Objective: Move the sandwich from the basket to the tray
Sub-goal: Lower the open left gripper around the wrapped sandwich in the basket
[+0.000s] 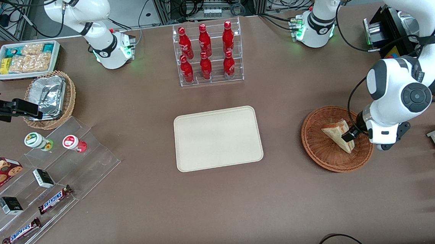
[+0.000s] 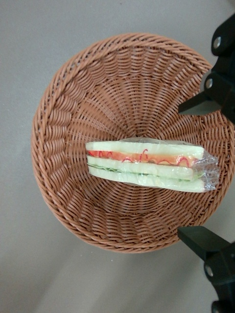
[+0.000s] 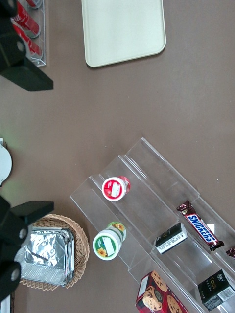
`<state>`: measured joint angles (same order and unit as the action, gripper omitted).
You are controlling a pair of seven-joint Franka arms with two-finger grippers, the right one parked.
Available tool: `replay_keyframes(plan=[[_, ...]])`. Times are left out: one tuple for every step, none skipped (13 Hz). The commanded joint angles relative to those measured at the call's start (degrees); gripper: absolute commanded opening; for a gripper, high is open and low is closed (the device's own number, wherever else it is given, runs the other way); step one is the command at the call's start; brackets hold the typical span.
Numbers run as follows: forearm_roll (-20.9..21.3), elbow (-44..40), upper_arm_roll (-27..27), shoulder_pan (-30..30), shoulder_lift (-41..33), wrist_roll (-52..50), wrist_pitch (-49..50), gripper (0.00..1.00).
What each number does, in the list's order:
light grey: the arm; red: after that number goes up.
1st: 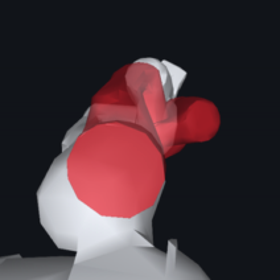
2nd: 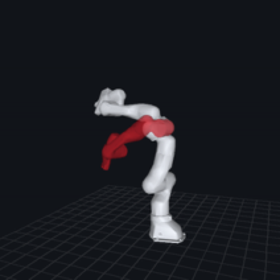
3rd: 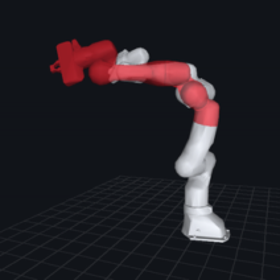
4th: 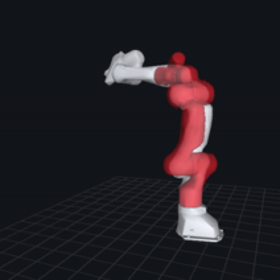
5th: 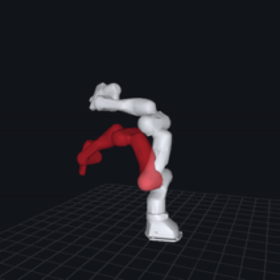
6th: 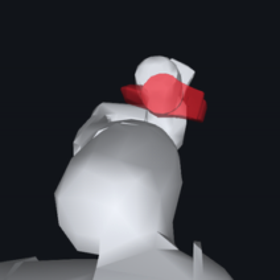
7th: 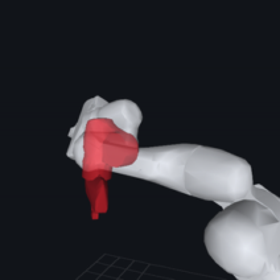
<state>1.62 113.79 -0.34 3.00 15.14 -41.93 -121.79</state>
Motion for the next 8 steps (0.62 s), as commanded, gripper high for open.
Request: replay_keyframes(plan=[[-0.7,3.5,0.0,0.3,-2.5,-1.1,-2.7,1.00],[-0.7,5.2,0.0,0.3,-2.7,-1.1,-4.6,1.00],[-0.7,6.8,0.0,0.3,-3.2,-1.2,-6.4,1.00],[-0.7,8.2,-0.1,0.3,-3.4,-1.2,-8.2,1.00],[-0.7,9.2,0.0,0.3,-3.4,-1.3,-9.3,1.00],[-0.7,10.4,0.0,0.3,-3.4,-1.3,-11.0,1.00],[-0.7,11.5,-0.1,0.3,-3.4,-1.3,-12.8,1.00],[-0.9,12.0,-0.1,0.3,-3.1,-1.4,-13.9,1.00]])
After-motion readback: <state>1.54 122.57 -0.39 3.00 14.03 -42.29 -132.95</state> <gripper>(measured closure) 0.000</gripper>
